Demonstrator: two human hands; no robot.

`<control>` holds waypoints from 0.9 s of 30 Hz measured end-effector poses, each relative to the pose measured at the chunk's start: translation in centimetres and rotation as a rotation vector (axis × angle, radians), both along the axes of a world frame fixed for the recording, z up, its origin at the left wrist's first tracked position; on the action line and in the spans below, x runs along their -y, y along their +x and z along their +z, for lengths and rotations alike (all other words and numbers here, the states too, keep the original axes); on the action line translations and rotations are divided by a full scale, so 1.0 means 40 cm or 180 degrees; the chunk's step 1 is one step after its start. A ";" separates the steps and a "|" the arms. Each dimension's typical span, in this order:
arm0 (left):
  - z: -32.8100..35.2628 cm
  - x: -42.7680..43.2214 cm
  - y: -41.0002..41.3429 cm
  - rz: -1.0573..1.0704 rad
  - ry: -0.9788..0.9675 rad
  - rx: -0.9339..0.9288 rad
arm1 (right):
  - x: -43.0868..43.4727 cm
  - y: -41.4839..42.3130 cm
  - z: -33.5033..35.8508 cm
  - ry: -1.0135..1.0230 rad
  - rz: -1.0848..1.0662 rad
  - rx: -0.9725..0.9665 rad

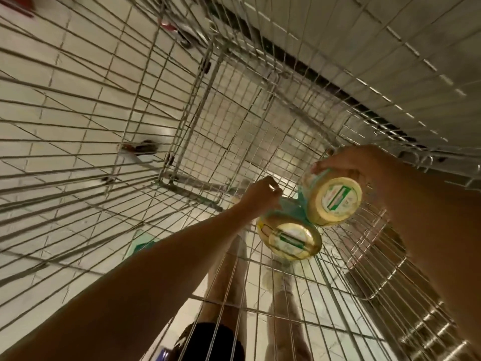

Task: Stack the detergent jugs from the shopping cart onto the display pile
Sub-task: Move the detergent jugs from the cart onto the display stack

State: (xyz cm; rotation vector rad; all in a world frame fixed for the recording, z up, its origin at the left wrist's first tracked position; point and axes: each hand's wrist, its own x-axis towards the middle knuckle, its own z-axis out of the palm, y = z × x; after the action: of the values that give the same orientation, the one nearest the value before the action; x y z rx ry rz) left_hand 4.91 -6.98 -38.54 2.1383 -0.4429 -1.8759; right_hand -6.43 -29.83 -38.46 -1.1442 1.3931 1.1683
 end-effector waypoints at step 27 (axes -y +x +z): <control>0.682 -0.057 0.314 0.1362 -0.0488 -0.1343 | -0.030 0.172 0.739 0.1615 -0.0224 0.1716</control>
State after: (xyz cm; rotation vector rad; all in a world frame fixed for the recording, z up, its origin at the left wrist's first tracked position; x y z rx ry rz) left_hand 17.49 -4.72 -11.28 1.5280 -0.0305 -1.8901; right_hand 0.46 -28.63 -8.90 -0.9358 0.6688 0.9857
